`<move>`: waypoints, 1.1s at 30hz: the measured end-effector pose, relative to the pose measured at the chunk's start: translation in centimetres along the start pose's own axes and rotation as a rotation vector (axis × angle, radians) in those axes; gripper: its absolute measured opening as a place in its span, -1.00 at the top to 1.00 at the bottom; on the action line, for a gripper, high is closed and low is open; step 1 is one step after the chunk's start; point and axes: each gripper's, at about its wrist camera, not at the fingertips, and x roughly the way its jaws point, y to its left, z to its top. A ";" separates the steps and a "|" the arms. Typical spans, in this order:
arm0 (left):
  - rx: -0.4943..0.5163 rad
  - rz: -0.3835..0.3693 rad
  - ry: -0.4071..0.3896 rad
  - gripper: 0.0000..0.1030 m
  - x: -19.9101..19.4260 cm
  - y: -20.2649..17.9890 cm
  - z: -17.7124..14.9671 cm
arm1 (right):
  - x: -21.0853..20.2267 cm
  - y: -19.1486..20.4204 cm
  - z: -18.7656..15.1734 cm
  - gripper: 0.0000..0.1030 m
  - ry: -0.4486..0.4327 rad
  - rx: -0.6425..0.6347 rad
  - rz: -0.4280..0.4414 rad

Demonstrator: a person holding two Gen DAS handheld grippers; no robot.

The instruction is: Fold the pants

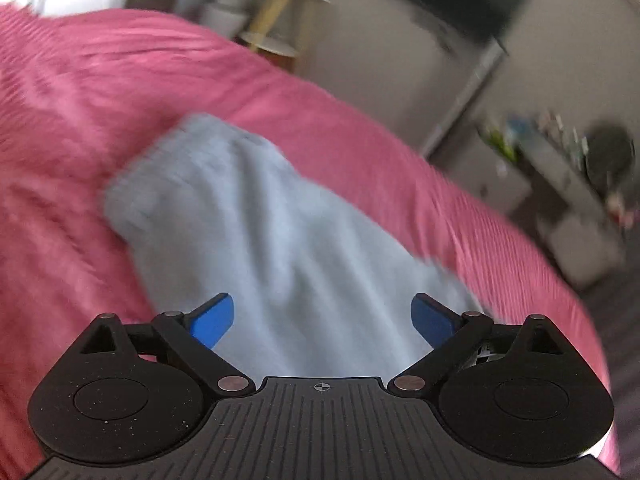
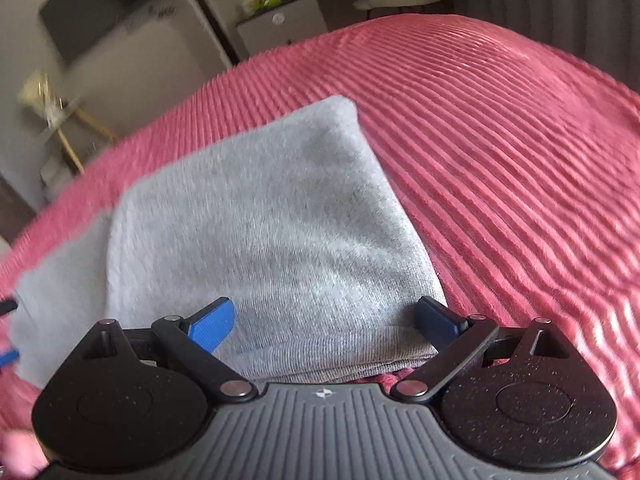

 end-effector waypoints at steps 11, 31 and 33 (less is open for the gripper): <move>-0.251 -0.097 0.112 -0.90 2.7 9.6 0.1 | 0.0 -2.0 0.0 -0.89 -0.047 0.163 0.071; -0.531 -0.476 0.092 -0.59 9.5 13.9 1.8 | 0.1 -2.8 -0.1 -0.89 -0.070 0.231 0.089; -0.498 -0.441 0.095 -0.56 10.2 13.0 2.5 | 0.2 -2.7 -0.1 -0.89 -0.072 0.228 0.084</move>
